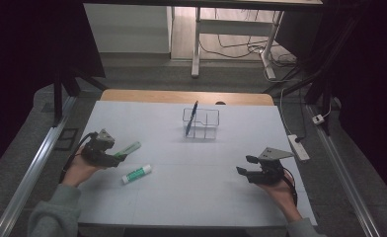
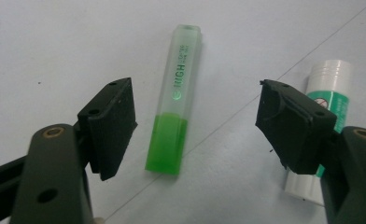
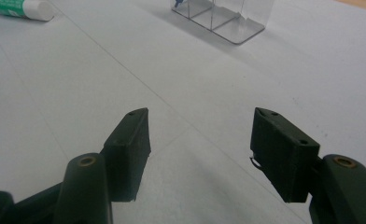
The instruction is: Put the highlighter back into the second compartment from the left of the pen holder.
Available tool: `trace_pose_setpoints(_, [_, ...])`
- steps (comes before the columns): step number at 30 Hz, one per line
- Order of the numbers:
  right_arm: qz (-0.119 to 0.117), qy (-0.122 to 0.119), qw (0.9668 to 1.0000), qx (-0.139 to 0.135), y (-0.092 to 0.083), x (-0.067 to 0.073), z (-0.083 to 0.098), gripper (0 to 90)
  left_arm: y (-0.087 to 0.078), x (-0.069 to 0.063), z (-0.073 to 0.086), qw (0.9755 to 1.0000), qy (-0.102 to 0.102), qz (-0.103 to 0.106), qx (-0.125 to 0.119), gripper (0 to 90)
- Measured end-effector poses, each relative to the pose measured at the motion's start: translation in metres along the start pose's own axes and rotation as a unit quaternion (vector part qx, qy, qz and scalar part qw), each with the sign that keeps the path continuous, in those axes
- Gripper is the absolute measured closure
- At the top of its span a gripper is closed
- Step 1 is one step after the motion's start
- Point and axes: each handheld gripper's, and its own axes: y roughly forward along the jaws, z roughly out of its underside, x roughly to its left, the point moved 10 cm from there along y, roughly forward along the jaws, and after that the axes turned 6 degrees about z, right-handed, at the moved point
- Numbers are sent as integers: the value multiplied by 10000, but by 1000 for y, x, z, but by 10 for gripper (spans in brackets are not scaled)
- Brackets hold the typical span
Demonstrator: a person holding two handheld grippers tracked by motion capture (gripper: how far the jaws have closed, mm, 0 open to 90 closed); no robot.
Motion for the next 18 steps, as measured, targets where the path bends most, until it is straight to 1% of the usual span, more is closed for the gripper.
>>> trace_pose_setpoints(3, [16,46,10000,-10,0,-1,1,371,2,4,-4,9999,22,-125,107,246])
trace_pose_setpoints(4, [23,38,10000,-4,0,-2,1,371,3,5,-5,9998,32,-134,131,233])
trace_pose_setpoints(7, [28,40,10000,-21,0,-2,1,371,7,7,-5,9996,54,-96,259,232])
trace_pose_setpoints(9, [24,41,10000,-23,0,-1,0,371,10,10,-4,9994,33,-97,334,238])
trace_pose_setpoints(11, [22,41,10000,-15,0,-1,1,371,14,13,-2,9989,12,-96,458,240])
trace_pose_setpoints(13, [38,-1,10000,-5,0,-1,0,371,17,15,0,9986,-36,-65,527,242])
trace_pose_setpoints(16, [12,-36,10000,-12,-1,0,-1,370,22,19,2,9978,-16,-74,661,249])
trace_pose_setpoints(18, [28,-26,10000,20,-1,0,0,369,25,21,4,9972,-16,-20,742,258])
